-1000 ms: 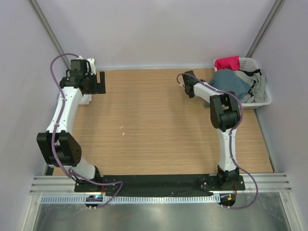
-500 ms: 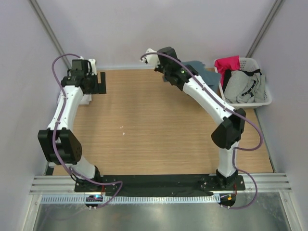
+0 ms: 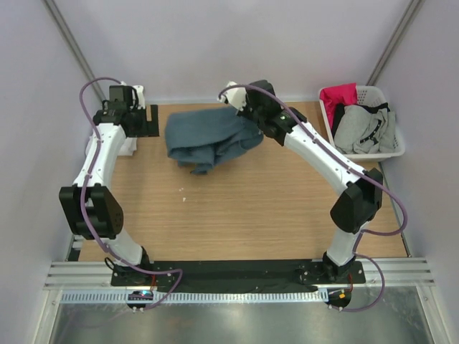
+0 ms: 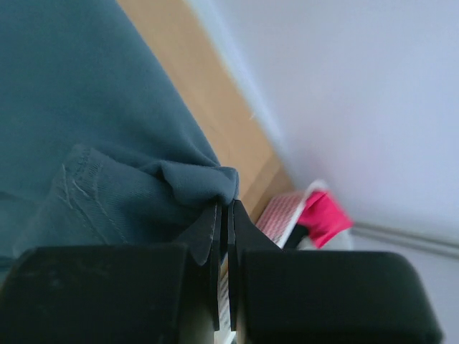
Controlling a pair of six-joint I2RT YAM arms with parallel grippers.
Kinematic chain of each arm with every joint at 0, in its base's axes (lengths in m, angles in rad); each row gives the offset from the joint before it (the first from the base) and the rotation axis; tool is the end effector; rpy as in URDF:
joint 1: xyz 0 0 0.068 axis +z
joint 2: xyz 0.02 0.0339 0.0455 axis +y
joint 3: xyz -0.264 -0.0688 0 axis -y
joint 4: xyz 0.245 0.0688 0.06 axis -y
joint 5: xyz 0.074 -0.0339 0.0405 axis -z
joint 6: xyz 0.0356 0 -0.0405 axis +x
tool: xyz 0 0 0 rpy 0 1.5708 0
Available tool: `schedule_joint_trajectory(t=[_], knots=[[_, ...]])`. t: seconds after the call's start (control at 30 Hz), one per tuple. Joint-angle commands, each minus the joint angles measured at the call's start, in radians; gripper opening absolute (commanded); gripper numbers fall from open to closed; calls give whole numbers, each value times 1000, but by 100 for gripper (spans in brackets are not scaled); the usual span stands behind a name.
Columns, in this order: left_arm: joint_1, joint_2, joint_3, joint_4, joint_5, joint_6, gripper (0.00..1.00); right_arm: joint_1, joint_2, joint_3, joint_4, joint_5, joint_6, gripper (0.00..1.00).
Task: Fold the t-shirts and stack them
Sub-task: Move the tshirt to the center of the board
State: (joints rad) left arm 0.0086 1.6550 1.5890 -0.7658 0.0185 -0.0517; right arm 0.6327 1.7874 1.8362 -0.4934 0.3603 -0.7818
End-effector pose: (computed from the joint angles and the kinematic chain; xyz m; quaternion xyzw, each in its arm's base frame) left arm 0.3644 0.0025 0.3393 -0.0248 0.9321 -0.0164 0.3609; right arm 0.3424 0.2355 0.3971 -0.4678 0.6945 -0.1902 0.5124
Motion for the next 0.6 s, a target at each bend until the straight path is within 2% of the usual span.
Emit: schedule_joint_trajectory(t=[0.0, 0.03, 0.13, 0.23, 0.33, 0.57], knots=[[1, 14, 45, 30, -3, -8, 91, -67, -36, -161, -54, -9, 82, 1], [1, 22, 46, 28, 3, -7, 91, -91, -42, -237, -54, -12, 88, 1], [1, 28, 43, 20, 30, 3, 91, -120, -46, -320, -40, -21, 108, 1], [1, 43, 39, -29, 162, 47, 90, -143, -34, -324, -42, -17, 127, 1], [-53, 65, 23, -88, 239, 84, 89, -156, -11, -321, -43, -4, 127, 1], [-243, 175, 20, -164, 247, 98, 90, -172, 43, -278, -53, -7, 162, 1]])
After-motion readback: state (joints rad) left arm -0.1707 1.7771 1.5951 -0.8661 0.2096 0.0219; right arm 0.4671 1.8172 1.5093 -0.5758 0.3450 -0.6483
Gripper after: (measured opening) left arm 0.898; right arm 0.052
